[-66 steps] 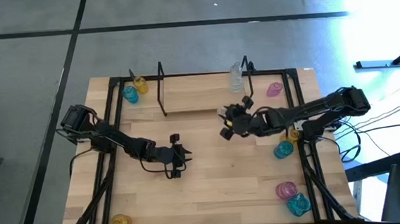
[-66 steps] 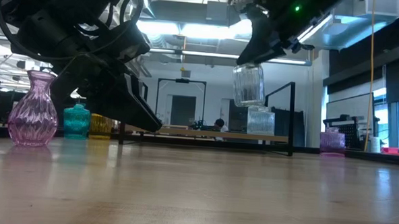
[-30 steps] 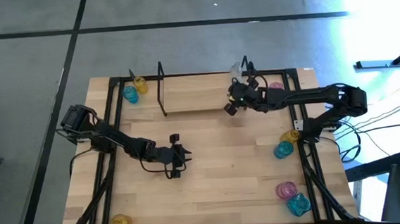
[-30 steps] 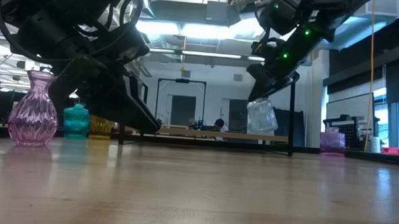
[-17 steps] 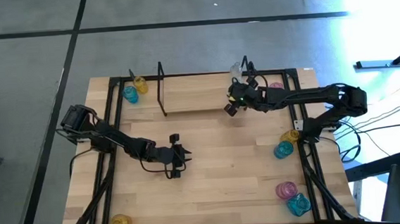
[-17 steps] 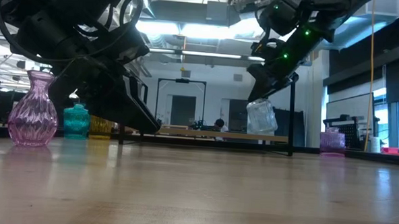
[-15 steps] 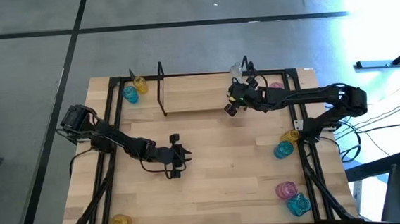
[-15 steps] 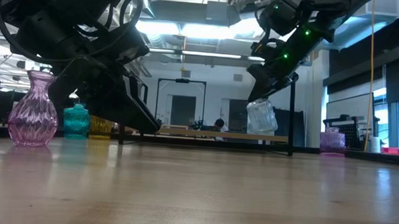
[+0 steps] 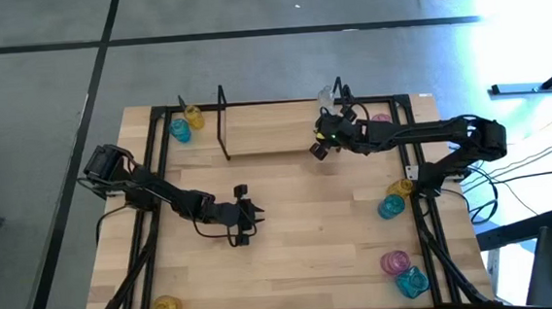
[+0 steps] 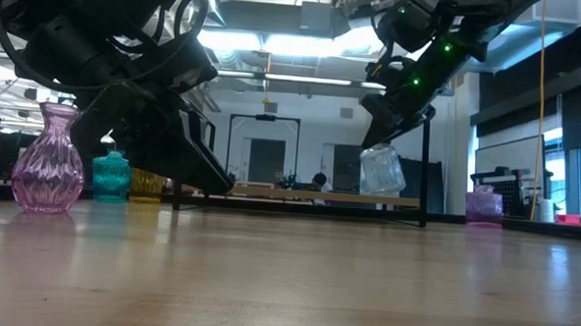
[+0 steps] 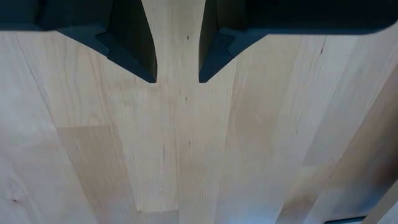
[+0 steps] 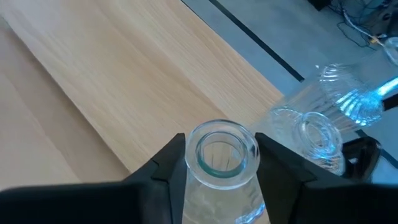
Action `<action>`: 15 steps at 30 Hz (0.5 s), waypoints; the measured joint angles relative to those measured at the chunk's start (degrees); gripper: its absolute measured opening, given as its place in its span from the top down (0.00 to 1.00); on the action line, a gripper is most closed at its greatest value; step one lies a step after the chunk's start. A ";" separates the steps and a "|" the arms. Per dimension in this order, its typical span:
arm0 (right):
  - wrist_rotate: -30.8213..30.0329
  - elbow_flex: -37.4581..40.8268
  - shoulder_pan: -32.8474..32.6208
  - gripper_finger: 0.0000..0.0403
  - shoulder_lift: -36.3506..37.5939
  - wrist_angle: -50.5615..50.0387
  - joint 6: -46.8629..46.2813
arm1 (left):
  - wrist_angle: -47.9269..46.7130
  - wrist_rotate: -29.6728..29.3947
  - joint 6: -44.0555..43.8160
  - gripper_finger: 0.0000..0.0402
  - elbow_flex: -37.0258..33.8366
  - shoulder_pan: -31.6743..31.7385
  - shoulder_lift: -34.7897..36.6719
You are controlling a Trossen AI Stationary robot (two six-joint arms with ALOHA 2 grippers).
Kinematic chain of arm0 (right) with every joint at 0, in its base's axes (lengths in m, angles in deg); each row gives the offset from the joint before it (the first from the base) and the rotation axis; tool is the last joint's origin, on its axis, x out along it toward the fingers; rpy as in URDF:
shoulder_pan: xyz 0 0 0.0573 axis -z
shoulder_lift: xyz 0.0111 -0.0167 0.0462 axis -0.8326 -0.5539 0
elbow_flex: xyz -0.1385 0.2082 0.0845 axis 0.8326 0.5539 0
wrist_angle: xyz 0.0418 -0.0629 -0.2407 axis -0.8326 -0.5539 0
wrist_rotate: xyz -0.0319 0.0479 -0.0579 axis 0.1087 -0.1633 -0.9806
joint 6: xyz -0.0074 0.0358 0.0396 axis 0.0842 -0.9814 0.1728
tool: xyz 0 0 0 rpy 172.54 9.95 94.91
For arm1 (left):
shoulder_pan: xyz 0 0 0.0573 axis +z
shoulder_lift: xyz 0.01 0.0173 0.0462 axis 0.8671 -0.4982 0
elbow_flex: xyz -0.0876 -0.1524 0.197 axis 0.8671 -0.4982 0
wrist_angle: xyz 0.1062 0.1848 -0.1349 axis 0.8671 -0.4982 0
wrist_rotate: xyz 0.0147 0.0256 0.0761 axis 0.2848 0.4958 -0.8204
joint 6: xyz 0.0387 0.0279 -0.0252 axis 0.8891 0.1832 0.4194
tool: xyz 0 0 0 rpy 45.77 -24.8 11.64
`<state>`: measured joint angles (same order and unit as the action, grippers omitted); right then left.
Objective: Sort vases onto shelf
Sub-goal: Put the transparent vase aligned with the other transparent vase on the shelf
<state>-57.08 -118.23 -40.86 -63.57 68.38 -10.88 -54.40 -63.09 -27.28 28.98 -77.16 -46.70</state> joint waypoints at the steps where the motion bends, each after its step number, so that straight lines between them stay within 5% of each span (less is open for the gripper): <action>1: -0.26 0.00 0.00 0.62 0.00 -0.05 -0.08 | 0.02 0.00 0.00 0.72 0.00 0.00 0.00; 8: -0.50 0.00 0.00 0.49 0.00 0.10 0.06 | 0.02 -0.02 0.00 0.72 0.00 0.01 0.00; 15: -1.78 0.00 0.00 0.47 0.00 0.17 0.79 | 0.02 -0.02 0.00 0.72 0.00 0.02 0.00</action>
<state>-58.87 -118.23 -40.86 -63.57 68.56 -10.09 -54.38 -63.11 -27.28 28.98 -77.14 -46.70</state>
